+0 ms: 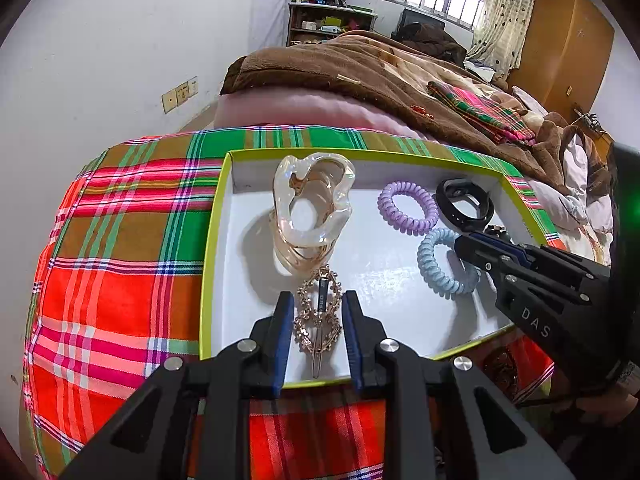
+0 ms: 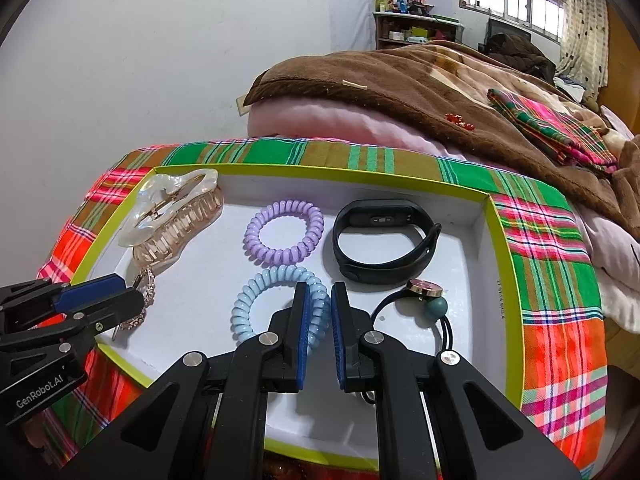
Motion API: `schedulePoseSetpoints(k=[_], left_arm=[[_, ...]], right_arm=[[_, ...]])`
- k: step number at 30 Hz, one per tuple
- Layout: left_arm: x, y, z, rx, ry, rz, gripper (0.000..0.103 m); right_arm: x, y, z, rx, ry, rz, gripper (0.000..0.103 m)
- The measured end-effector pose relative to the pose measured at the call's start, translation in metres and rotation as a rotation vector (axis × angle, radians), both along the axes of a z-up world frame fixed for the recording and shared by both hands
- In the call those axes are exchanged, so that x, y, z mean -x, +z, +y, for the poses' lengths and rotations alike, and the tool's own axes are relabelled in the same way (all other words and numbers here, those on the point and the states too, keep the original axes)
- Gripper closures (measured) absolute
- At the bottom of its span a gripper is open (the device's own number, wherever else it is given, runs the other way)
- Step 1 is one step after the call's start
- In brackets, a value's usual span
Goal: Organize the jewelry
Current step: 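Open both grippers to release the hair tie and gold clip in the box, then withdraw both grippers from the box toward the remaining jewelry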
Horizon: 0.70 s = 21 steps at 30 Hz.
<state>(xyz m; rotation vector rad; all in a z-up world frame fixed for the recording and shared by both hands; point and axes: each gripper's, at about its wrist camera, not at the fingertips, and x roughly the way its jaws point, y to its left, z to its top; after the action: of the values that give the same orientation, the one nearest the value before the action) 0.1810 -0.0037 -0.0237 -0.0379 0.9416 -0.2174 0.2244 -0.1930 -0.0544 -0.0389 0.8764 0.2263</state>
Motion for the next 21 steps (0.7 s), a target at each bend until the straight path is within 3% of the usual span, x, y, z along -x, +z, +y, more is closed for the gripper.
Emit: schedulePoseSetpoints(k=[7,11,21], left_arm=[[0.001,0.001,0.000,0.002,-0.001,0.000,0.069],[0.004,0.003,0.000,0.001,0.004,0.000,0.066],[0.021,0.016,-0.001,0.007,0.002,-0.023,0.059]], right_arm=[[0.001,0.001,-0.001,0.006,-0.005,-0.002,0.088],[0.003,0.005,-0.003,-0.004,-0.009,-0.010,0.080],[0.021,0.022,-0.009,-0.021,-0.022,-0.052,0.079]])
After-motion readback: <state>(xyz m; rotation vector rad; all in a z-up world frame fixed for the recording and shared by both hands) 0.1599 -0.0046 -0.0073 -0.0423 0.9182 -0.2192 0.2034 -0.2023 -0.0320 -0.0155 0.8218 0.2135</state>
